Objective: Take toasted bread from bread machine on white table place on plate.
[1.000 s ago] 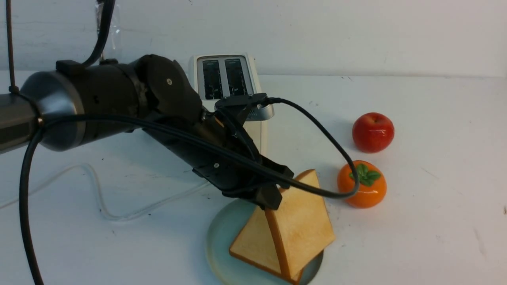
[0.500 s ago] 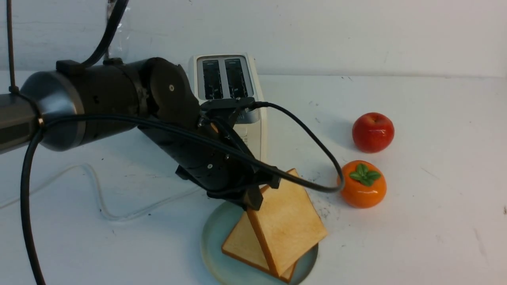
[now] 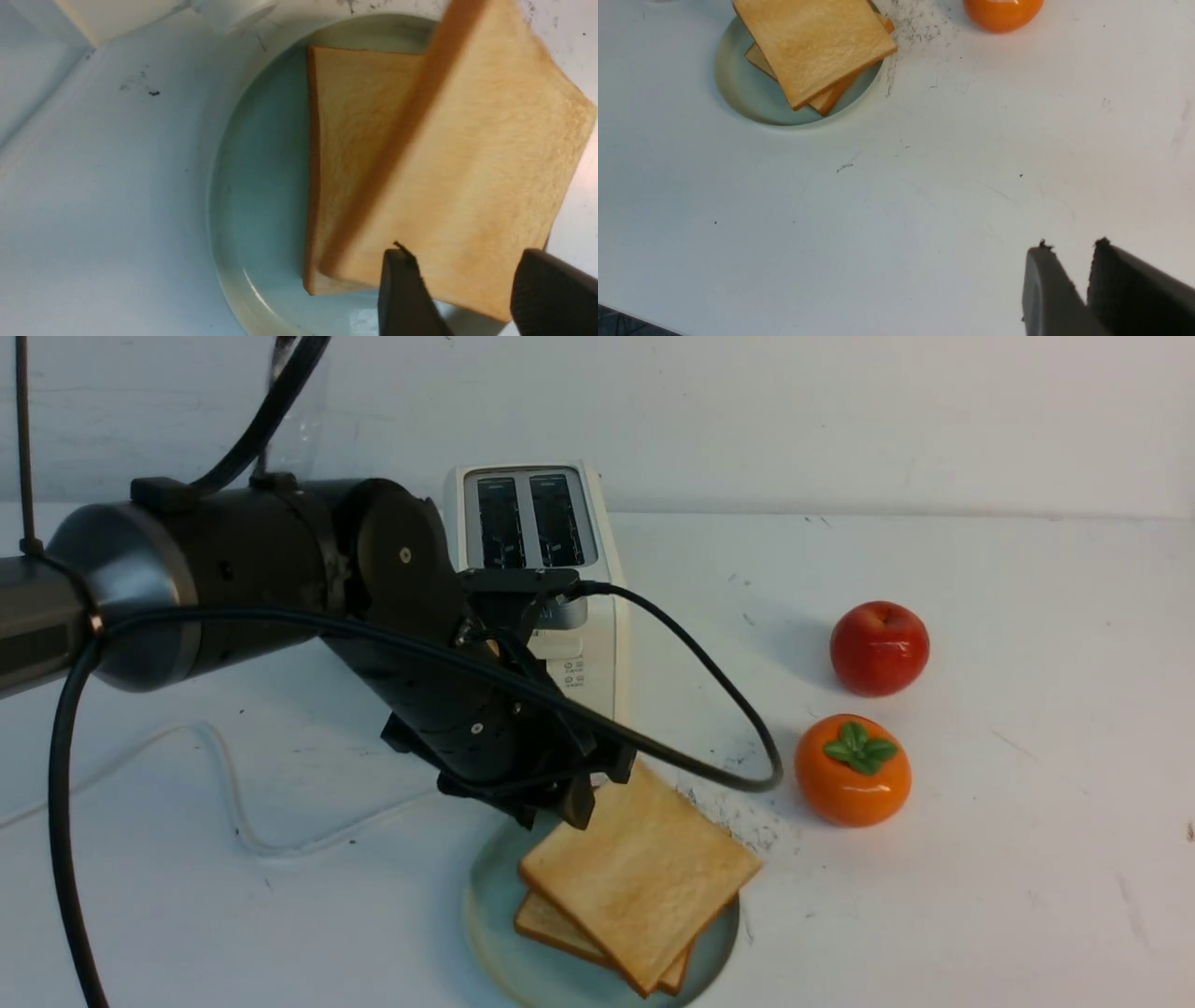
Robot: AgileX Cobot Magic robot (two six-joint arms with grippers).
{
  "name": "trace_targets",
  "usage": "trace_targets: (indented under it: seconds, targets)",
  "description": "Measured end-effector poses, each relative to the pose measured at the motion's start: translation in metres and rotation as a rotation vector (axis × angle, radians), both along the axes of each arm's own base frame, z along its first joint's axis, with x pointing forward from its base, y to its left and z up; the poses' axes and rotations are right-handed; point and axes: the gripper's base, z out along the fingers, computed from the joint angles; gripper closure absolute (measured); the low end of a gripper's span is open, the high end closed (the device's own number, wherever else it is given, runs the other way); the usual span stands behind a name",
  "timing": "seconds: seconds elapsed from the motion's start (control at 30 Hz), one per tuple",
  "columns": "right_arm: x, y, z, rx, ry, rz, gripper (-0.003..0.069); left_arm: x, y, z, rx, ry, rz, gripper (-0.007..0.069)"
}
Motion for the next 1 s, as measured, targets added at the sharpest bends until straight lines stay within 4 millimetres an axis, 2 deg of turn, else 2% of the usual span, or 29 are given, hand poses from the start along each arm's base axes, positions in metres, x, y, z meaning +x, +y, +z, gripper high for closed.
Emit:
trace_targets:
  seconds: [0.13,0.37,0.43,0.5,0.63,0.7,0.77,0.9,1.0]
  targets:
    - [0.0,0.001,0.0,0.01,0.004,0.005,0.051,0.0,0.001,-0.001,0.02,-0.006,-0.005,0.0249]
    - [-0.001,0.001,-0.001,-0.002,0.012,0.012,0.0508,-0.002,0.005,-0.003,0.067,0.019,-0.024,0.027]
    - [-0.002,0.0,-0.002,-0.01,0.027,0.016,0.0512,-0.004,0.005,-0.003,0.074,0.036,-0.026,0.0309]
    - [-0.004,0.0,-0.004,-0.02,0.054,0.022,0.0541,-0.005,0.006,-0.004,0.081,0.051,-0.029,0.0385]
    - [-0.005,0.0,-0.005,-0.027,0.075,0.027,0.0637,-0.007,0.007,-0.005,0.091,0.074,-0.034,0.0502]
    - [0.0,0.001,-0.004,-0.002,0.016,0.013,0.0676,-0.009,0.007,-0.005,0.098,0.091,-0.039,0.0611]
    - [0.004,0.002,-0.004,0.016,-0.021,0.003,0.0677,-0.009,0.007,-0.005,0.099,0.093,-0.039,0.0639]
    - [0.027,0.004,-0.019,0.073,-0.176,-0.056,0.0676,-0.009,0.007,-0.005,0.1,0.095,-0.04,0.0638]
    - [0.034,0.004,-0.029,0.089,-0.218,-0.078,0.0676,-0.009,0.007,-0.005,0.1,0.095,-0.04,0.0638]
